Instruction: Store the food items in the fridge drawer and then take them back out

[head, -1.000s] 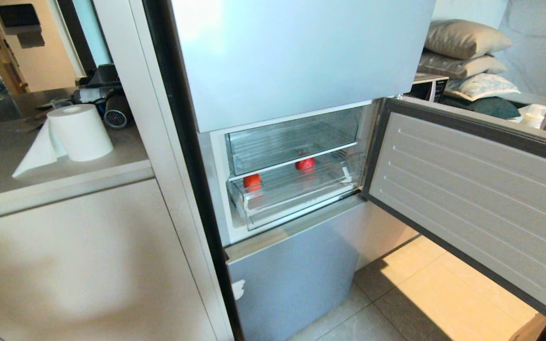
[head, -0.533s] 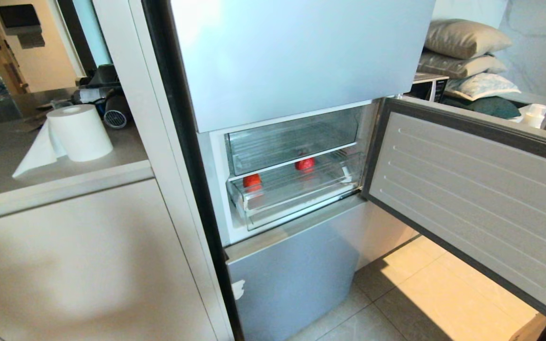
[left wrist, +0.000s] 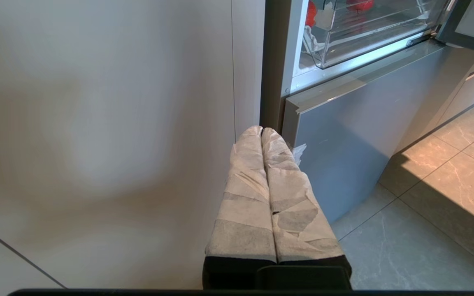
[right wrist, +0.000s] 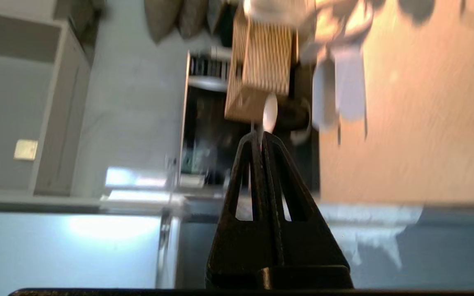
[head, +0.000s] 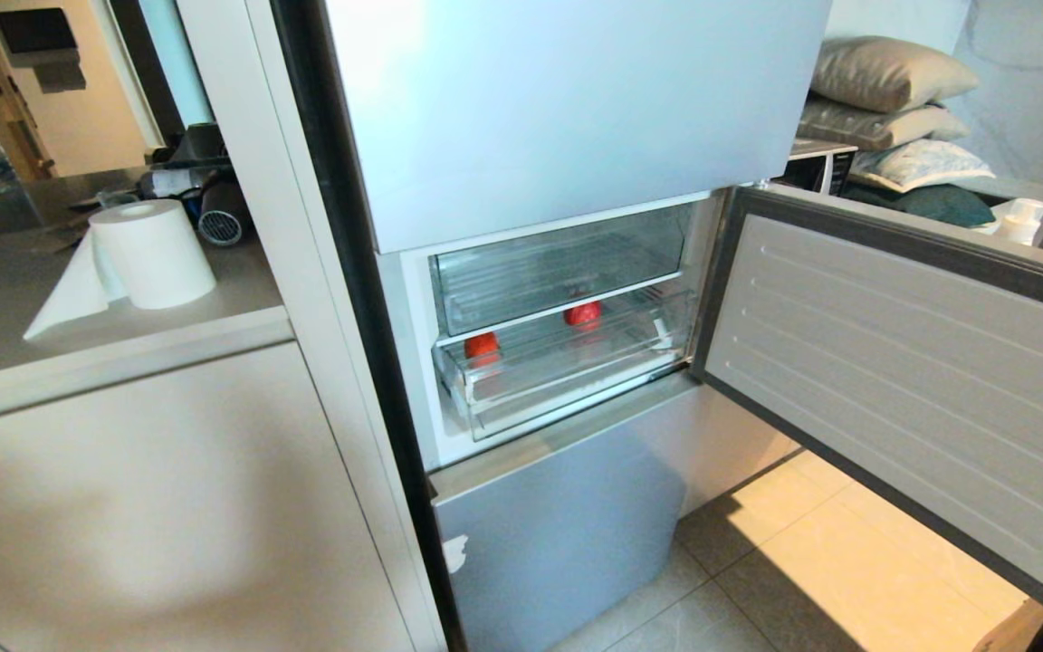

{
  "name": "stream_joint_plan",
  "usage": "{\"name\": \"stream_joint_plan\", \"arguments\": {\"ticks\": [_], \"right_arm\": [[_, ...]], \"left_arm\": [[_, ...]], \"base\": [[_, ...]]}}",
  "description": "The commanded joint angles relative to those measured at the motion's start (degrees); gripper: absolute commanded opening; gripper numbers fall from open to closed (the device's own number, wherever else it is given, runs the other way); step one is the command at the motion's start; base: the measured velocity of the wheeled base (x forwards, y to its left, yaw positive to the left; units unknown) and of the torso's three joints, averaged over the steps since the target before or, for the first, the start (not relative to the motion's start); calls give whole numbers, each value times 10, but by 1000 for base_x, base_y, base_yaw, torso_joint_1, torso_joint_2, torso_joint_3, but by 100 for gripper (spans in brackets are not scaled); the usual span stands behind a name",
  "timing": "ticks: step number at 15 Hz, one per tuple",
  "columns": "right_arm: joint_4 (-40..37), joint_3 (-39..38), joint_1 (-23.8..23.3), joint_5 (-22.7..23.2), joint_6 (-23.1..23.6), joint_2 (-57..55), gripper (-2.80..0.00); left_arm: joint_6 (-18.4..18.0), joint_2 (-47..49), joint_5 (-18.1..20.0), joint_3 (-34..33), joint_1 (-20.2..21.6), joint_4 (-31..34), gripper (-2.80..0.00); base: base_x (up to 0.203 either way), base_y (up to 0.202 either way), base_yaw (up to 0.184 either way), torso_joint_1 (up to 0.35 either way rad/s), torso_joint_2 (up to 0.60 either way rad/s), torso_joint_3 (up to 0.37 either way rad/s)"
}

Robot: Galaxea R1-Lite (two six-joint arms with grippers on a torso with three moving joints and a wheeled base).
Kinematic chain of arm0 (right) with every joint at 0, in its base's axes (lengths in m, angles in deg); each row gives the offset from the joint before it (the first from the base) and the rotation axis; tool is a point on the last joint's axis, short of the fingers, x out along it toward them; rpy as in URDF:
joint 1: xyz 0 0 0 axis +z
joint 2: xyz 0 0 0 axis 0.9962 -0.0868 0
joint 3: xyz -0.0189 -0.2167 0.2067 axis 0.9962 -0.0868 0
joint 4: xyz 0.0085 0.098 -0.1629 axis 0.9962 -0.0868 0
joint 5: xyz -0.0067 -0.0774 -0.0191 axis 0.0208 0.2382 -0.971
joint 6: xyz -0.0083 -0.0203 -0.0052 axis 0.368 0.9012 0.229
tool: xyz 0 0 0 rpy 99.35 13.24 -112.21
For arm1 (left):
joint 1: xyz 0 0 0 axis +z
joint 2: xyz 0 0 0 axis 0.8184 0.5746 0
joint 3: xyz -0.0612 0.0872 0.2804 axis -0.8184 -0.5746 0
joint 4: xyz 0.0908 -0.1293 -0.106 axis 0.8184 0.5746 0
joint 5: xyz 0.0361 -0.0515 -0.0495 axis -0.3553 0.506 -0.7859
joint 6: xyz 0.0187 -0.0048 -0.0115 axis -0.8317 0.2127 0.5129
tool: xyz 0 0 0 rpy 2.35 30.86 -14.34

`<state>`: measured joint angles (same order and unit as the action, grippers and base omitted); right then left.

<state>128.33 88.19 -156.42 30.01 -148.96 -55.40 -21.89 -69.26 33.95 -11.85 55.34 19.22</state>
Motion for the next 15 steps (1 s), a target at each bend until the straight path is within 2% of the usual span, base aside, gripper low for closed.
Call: {"name": "stream_joint_plan", "arguments": {"ticks": [1,6,11,13,15], "right_arm": [[-11,4,12,18,-8,-20,-280],[-45,-22,16,61,-8,9,-280],[-45,-78,10,79,-7,120,-280],[-43,-80,-13,75,-7,169,-280],[-38,-67,-45,68,-2,162,-280]], "left_arm": [[0,1,0,1,0,0,-280],[0,1,0,0,0,0,-280],[0,1,0,1,0,0,-280],[0,1,1,0,0,0,-280],[0,1,0,0,0,0,-280]], "base": [[0,0,0,0,0,0],[0,0,0,0,0,0],[0,0,0,0,0,0],[0,0,0,0,0,0],[0,0,0,0,0,0]]}}
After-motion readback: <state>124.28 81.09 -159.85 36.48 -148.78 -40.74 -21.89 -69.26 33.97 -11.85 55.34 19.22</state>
